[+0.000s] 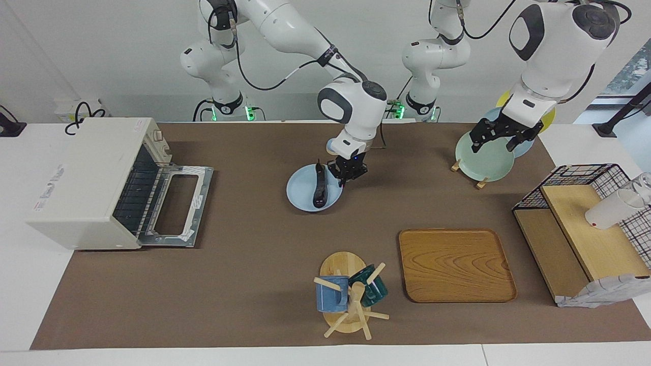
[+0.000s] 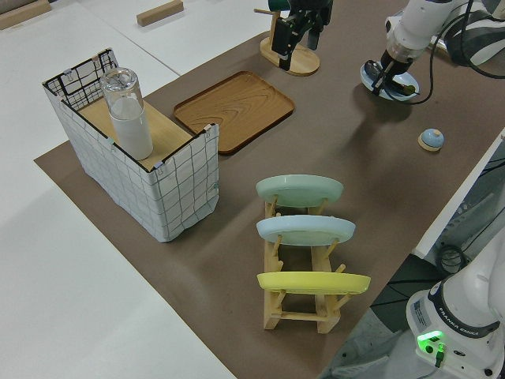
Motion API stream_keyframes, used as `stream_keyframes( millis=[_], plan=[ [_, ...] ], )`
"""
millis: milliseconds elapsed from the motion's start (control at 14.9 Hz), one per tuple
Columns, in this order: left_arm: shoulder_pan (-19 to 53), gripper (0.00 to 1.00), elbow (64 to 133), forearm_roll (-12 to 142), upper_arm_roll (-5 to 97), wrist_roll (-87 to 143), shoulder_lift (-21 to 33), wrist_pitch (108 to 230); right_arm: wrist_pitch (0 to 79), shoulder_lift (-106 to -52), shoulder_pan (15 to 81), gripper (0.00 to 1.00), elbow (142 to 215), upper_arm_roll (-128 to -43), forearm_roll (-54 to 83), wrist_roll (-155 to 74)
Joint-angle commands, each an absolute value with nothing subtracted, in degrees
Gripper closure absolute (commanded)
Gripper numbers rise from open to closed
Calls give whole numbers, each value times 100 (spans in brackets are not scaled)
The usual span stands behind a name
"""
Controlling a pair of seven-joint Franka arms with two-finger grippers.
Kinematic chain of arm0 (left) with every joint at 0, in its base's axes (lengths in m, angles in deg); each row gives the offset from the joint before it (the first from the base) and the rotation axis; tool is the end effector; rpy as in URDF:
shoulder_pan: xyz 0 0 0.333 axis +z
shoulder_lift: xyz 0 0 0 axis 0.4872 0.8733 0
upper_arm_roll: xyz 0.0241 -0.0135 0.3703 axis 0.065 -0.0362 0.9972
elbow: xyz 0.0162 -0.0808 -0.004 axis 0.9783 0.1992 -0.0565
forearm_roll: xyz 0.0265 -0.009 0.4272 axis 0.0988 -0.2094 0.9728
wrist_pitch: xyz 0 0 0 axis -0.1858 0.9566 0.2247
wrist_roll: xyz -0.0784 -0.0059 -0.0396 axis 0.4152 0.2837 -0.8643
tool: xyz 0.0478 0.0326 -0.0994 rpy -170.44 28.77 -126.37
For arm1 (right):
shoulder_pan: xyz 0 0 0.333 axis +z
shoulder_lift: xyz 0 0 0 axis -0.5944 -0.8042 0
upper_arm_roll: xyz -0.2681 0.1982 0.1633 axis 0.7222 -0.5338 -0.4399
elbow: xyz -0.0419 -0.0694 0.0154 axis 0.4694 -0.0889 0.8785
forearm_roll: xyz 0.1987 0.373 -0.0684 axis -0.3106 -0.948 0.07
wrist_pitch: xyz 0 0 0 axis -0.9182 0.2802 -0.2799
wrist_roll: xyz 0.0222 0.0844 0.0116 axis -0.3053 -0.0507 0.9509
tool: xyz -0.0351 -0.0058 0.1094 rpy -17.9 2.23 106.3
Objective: Put eggplant into oven
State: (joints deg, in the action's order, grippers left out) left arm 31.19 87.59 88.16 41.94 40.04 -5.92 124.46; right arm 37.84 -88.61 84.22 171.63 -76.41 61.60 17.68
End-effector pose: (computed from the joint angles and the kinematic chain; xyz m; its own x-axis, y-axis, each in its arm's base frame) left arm 0.5783 -0.0593 0.6247 0.9984 -0.0348 -0.0445 -0.0338 -0.9992 0.0218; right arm 0.5047 0.5023 0.3712 0.9888 0.0812 0.1248 0.0492 -0.9692 0.2413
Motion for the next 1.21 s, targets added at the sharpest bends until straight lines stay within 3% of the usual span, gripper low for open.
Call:
stream_keyframes(
  millis=[0,336,470,1142],
  plan=[
    [3293,0,8840,8925,4098,4065,-708,12376,3303,-8405,8001,100,17266,-7609,6300,1043],
    [3285,0,8840,8925,4107,4091,-699,12367,3028,-7078,6735,100,18468,-7609,6300,-329],
    [3250,0,8840,8925,4107,4056,-699,12393,3037,-6805,6391,100,18909,-7600,6300,-585],
    [3240,0,8840,8916,4115,4038,-708,12376,3396,-6496,4159,100,19393,-7609,6292,-2984]
  ],
)
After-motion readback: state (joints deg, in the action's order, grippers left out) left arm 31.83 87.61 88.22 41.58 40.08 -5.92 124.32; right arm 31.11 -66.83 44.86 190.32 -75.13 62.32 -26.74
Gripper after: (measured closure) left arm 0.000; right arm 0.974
